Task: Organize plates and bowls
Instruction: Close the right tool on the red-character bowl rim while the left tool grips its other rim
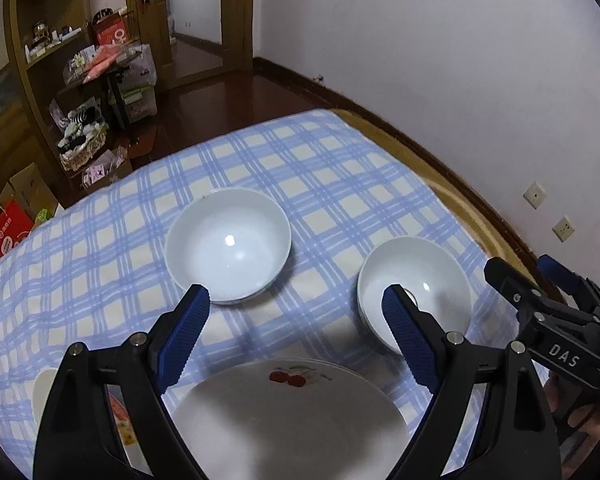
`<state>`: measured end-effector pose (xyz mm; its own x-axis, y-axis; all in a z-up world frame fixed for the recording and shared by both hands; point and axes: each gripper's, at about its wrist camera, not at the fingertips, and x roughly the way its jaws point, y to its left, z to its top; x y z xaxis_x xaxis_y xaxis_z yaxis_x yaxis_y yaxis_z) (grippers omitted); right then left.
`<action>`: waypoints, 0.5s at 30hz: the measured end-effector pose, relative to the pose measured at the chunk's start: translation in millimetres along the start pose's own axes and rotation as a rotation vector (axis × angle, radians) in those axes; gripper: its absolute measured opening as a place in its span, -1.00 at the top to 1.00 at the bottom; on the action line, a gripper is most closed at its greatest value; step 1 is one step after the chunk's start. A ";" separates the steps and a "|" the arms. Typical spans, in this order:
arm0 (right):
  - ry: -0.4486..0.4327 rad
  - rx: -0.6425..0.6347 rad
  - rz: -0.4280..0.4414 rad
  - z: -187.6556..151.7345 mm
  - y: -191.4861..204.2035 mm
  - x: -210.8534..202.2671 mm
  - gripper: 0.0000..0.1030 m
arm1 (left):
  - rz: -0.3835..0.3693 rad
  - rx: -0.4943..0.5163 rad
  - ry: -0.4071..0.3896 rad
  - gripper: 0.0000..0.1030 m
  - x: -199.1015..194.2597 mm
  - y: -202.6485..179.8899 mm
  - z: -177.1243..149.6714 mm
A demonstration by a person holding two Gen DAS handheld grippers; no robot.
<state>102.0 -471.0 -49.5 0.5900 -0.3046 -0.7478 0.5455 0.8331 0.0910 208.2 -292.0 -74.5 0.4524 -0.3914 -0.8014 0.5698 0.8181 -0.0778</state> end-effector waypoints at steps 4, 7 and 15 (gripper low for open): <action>0.020 0.003 0.011 -2.9 -1.8 7.9 -1.00 | -0.007 -0.003 0.034 -0.69 13.9 -2.9 -4.2; 0.040 0.012 0.017 -4.9 -2.8 13.3 -1.00 | -0.067 -0.008 0.057 -0.67 23.0 -4.2 -7.7; 0.104 0.051 0.051 -12.2 -3.3 31.9 -0.88 | -0.017 0.017 0.095 -0.64 33.8 -9.2 -6.3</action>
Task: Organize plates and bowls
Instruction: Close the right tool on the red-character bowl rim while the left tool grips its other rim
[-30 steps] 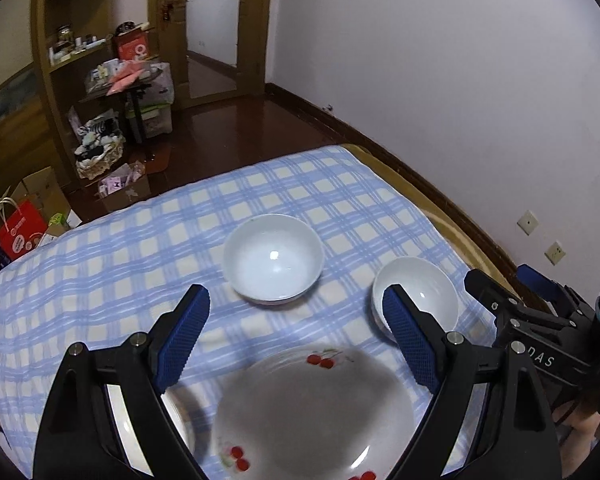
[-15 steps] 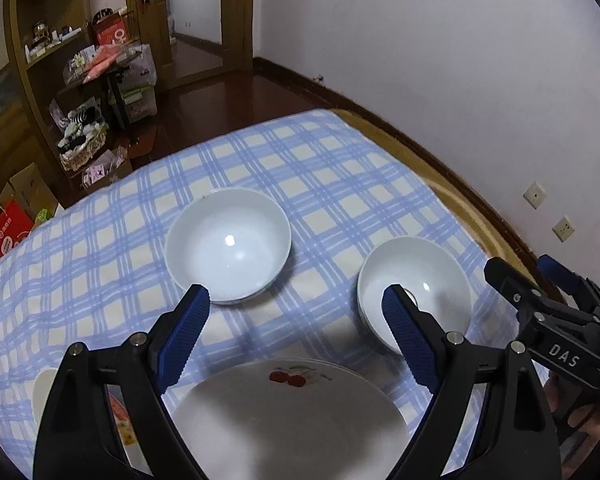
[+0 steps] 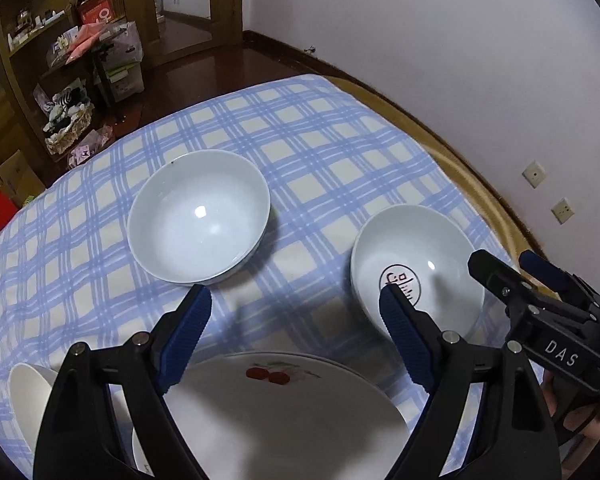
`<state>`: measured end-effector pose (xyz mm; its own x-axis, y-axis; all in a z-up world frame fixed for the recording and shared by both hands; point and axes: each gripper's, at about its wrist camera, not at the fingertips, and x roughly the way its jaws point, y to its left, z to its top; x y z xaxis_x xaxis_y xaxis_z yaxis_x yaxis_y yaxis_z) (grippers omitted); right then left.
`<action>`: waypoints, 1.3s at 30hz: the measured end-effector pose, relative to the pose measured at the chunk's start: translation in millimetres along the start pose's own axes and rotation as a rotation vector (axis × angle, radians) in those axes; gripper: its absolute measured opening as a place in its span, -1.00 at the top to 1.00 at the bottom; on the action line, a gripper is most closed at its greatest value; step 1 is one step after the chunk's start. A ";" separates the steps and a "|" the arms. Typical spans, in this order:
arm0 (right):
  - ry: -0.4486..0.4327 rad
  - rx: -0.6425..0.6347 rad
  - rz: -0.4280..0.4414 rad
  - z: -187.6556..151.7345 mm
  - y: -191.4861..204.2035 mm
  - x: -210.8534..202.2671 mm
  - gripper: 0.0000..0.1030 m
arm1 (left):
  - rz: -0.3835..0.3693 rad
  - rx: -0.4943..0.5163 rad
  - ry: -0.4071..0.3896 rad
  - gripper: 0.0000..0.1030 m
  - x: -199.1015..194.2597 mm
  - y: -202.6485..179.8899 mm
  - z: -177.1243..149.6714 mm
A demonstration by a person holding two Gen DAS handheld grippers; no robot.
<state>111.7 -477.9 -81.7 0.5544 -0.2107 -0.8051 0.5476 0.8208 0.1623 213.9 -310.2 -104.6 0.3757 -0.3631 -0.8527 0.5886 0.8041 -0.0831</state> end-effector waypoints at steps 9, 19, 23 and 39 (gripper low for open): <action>0.051 0.048 0.024 -2.1 -6.4 18.8 -0.88 | 0.010 -0.002 0.039 -0.64 11.7 -6.4 4.7; 0.081 0.091 0.050 -1.4 -16.9 31.6 -0.85 | 0.047 0.037 0.085 -0.64 26.4 -20.1 7.3; 0.103 0.109 0.079 -2.0 -21.8 37.0 -0.45 | 0.068 0.048 0.108 -0.50 36.1 -24.7 5.6; 0.137 0.074 0.144 -6.9 -3.2 46.4 0.82 | 0.060 0.058 0.142 0.79 54.0 -48.7 2.8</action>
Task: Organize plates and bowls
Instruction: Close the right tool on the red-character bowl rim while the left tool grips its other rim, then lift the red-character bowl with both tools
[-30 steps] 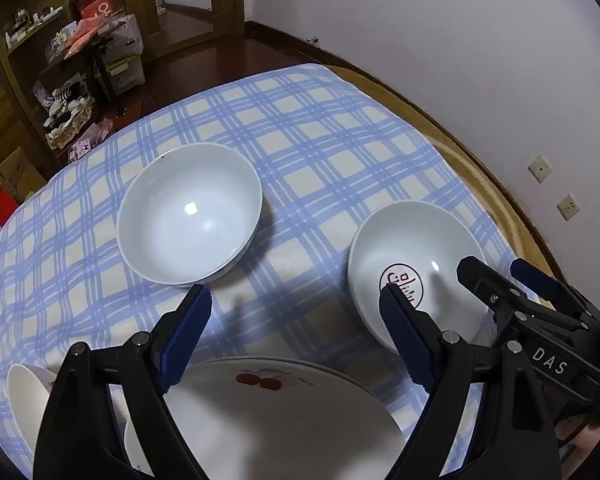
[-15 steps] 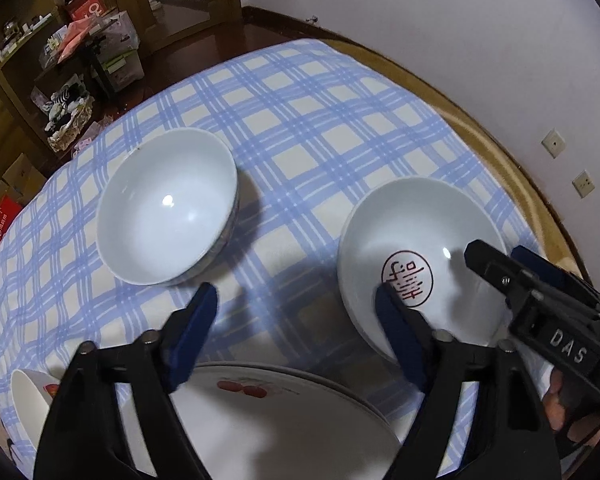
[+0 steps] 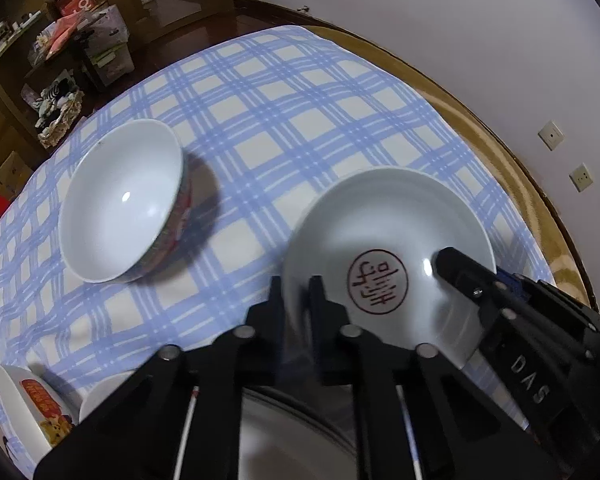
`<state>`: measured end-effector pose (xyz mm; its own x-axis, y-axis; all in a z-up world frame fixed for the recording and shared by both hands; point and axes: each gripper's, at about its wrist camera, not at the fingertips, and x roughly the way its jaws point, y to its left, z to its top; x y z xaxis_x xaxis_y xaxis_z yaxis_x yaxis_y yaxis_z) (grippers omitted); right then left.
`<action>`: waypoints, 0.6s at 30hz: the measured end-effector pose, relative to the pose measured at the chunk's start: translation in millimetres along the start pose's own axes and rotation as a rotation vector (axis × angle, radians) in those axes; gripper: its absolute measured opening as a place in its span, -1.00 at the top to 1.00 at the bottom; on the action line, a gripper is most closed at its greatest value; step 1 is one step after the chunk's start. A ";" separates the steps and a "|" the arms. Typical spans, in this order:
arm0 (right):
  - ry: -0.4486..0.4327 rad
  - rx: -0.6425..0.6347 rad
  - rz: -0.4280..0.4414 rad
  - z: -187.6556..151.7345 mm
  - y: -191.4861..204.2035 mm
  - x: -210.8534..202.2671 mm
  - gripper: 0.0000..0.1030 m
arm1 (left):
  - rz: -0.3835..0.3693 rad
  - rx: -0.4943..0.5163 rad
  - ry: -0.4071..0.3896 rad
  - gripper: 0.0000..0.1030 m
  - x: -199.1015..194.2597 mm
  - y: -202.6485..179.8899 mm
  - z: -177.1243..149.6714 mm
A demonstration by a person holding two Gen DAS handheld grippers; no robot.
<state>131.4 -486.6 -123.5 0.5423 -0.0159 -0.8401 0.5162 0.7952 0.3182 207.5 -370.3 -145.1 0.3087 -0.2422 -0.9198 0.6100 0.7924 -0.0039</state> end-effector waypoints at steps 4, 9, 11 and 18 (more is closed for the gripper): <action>-0.001 0.000 -0.026 -0.2 -1.4 0.1 0.84 | 0.001 0.006 -0.013 0.81 -3.8 -2.7 -1.0; -0.017 0.000 -0.021 -0.8 0.2 -5.9 0.84 | -0.038 -0.015 -0.015 0.82 -6.6 4.1 -3.2; -0.023 -0.004 -0.024 -1.9 1.8 -9.2 0.84 | -0.064 -0.034 -0.008 0.82 -7.5 7.9 -5.5; -0.060 -0.030 -0.042 -4.2 10.8 -25.6 0.84 | -0.091 -0.041 -0.027 0.81 -20.9 10.5 -10.4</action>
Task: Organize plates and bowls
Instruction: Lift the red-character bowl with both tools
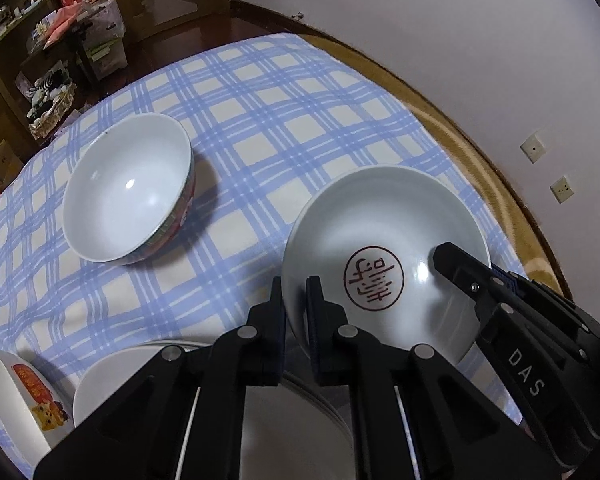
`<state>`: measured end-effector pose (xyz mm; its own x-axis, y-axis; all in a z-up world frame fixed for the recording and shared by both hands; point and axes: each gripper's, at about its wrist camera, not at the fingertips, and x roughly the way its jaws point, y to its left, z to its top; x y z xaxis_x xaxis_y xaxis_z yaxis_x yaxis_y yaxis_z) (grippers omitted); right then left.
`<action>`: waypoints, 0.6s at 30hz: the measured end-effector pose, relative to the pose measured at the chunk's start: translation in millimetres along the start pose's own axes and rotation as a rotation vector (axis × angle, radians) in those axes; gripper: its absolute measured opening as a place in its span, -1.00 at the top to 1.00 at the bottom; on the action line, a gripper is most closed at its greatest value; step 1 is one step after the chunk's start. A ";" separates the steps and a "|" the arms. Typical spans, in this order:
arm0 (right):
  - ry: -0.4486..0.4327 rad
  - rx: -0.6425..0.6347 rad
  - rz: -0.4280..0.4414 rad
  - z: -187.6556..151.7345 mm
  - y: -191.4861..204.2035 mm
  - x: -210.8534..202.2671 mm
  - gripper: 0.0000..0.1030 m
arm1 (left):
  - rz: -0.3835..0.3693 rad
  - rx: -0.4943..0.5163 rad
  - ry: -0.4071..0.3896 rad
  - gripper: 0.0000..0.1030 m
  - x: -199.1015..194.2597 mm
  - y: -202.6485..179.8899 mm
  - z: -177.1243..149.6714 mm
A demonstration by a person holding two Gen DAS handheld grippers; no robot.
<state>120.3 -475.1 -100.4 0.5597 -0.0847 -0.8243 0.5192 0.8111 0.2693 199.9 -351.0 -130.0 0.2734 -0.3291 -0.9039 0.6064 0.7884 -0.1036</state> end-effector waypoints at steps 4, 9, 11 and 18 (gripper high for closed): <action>-0.031 -0.010 0.000 0.6 4.3 -10.3 0.83 | -0.009 0.002 -0.017 0.81 -10.0 0.4 2.2; -0.074 -0.031 0.001 1.3 8.9 -25.8 0.83 | -0.006 0.020 -0.054 0.81 -26.0 -3.2 3.7; -0.091 -0.038 -0.004 0.9 11.0 -32.3 0.83 | -0.011 0.020 -0.070 0.81 -32.1 -4.1 3.5; -0.140 -0.023 0.006 1.8 12.2 -50.4 0.82 | -0.019 0.023 -0.100 0.80 -46.0 -6.1 4.7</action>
<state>99.6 -462.0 -54.7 0.6484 -0.1587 -0.7446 0.5019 0.8245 0.2613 187.1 -343.2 -85.9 0.3342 -0.3947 -0.8559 0.6286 0.7700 -0.1096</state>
